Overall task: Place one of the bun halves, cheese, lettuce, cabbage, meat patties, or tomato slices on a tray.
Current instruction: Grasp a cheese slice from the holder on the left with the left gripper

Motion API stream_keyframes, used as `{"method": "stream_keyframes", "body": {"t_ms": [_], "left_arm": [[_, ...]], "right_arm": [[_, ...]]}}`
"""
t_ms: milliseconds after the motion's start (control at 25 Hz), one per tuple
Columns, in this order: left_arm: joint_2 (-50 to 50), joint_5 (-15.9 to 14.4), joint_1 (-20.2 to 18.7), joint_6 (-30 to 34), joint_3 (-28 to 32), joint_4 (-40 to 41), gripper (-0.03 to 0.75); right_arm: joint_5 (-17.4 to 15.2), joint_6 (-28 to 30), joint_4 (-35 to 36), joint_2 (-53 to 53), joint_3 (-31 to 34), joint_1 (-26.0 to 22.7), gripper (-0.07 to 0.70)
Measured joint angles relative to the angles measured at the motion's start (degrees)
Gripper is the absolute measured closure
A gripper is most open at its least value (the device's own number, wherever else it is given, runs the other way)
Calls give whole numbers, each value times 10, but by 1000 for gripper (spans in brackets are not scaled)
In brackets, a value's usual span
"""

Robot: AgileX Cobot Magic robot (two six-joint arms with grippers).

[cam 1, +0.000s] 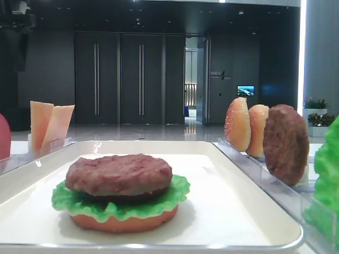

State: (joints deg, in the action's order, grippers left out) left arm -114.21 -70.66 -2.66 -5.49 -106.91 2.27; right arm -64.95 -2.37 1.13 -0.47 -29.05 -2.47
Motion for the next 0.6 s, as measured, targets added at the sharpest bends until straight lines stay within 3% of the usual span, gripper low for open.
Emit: {"method": "stream_keyframes", "body": {"t_ms": [240,600], "left_arm": [[-3,0,-12,-29,0,-13,24],[-3,0,-101,-96,0,-2,24]], "right_arm": [[0,0,0,0,0,0,61],[0,0,0,0,0,0,71]]}}
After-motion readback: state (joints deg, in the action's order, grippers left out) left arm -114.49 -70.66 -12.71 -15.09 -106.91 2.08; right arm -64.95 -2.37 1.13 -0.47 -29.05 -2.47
